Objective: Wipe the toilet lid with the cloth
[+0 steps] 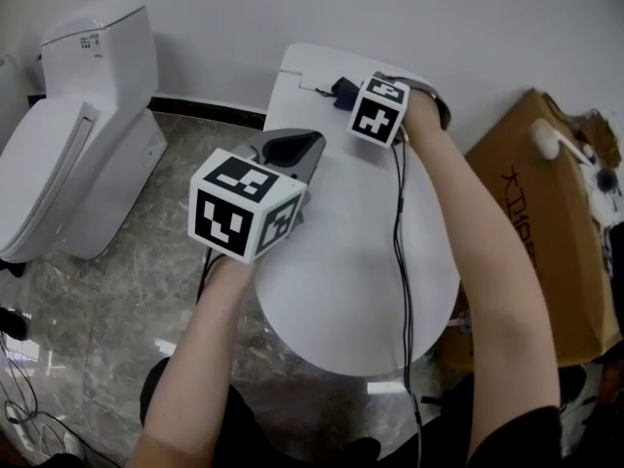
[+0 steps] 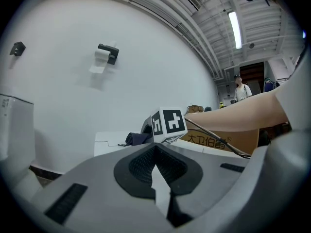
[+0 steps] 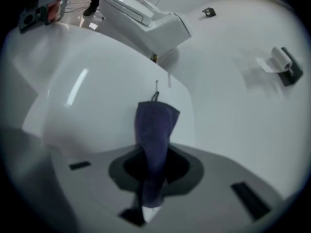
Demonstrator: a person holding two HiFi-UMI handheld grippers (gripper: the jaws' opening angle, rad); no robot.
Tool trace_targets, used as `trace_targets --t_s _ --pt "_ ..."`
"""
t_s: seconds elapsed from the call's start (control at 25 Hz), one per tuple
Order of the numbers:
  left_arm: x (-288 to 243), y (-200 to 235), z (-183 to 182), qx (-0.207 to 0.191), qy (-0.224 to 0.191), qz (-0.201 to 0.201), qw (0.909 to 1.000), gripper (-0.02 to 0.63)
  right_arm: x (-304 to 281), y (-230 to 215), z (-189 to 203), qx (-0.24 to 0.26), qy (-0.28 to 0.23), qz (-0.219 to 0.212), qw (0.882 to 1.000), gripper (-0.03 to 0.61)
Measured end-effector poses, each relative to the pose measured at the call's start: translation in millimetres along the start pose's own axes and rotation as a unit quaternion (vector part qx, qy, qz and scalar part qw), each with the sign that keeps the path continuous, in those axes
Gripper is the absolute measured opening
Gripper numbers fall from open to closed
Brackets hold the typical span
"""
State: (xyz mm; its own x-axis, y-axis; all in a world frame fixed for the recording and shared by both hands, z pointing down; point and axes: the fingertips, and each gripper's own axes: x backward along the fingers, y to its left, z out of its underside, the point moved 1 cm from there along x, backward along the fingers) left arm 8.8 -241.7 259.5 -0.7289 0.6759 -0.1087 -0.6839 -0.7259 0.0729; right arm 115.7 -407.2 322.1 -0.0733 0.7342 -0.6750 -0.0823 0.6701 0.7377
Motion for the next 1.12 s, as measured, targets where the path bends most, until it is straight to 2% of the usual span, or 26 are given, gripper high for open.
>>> trace_targets --t_s 0.4,1.12 --pt "0 -2 -1 -0.001 -0.001 0.006 1.0 0.014 11 19 -3 0.014 -0.011 -0.024 1.0 0.064" --pt "-1 0 0 0.003 0.003 0.002 1.0 0.014 40 46 -5 0.027 -0.023 -0.033 0.999 0.064"
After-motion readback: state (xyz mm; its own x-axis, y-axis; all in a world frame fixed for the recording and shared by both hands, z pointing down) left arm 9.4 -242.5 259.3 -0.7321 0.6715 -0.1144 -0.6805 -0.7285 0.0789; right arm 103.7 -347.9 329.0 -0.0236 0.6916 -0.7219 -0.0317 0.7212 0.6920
